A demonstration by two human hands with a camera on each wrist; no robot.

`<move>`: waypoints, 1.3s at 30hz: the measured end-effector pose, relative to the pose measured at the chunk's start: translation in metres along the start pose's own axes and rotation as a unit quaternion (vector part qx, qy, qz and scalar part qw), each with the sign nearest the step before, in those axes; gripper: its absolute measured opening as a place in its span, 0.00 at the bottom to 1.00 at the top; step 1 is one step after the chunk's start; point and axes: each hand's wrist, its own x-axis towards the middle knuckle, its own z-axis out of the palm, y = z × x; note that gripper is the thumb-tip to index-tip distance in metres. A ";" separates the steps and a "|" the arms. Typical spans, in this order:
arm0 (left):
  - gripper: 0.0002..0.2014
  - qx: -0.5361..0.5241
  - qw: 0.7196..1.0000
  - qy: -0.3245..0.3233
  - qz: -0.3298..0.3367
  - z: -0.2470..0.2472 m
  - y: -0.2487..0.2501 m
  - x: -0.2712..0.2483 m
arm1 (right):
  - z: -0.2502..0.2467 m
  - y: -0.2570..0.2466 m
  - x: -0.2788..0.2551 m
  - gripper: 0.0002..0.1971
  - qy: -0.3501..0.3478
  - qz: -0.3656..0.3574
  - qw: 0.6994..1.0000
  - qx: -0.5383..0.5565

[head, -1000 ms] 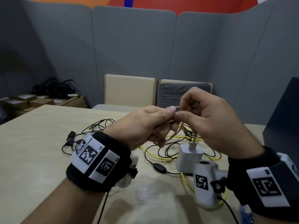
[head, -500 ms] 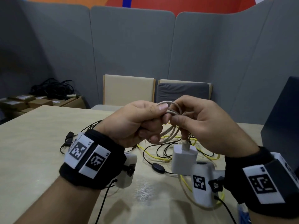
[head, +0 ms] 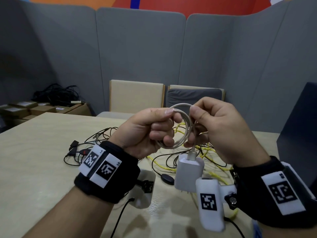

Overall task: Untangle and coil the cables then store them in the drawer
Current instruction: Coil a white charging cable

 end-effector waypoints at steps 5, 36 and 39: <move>0.13 0.012 1.000 0.022 0.001 -0.004 0.000 0.002 | 0.008 0.004 0.002 0.14 0.060 0.010 0.998 0.005; 0.13 -0.061 0.960 0.251 0.109 0.010 -0.003 0.017 | 0.002 0.003 0.007 0.11 0.083 0.009 0.966 0.246; 0.14 -0.059 0.956 0.261 0.117 0.012 -0.007 0.019 | 0.003 0.008 0.006 0.13 0.028 -0.016 0.984 0.175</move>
